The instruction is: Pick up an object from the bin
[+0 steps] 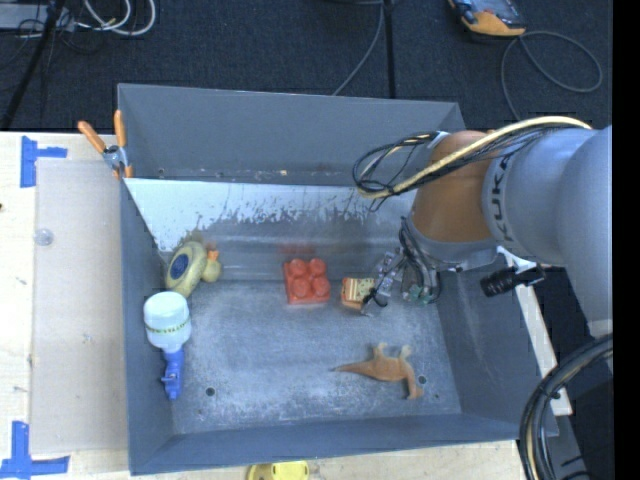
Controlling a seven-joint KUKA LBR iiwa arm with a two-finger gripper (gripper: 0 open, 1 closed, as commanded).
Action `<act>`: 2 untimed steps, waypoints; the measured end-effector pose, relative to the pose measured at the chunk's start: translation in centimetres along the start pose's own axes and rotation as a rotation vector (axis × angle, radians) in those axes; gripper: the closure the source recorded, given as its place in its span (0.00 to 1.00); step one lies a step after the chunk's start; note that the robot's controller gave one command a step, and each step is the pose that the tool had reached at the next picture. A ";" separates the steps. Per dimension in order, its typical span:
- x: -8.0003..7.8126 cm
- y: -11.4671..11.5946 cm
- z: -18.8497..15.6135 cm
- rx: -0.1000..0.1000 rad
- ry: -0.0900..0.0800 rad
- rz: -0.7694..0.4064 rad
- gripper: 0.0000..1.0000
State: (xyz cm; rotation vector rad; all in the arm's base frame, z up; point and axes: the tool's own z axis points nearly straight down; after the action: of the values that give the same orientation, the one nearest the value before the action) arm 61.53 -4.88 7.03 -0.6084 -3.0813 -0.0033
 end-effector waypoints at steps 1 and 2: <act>0.0 0.0 0.0 0.000 0.000 0.000 1.00; 0.1 0.0 -0.4 0.001 0.002 -0.001 1.00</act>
Offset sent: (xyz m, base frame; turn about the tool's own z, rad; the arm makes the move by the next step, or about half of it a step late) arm 0.0001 0.0000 0.0404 0.0000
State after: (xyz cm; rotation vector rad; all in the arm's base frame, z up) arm 61.42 -4.86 7.40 -0.6072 -3.0792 -0.0029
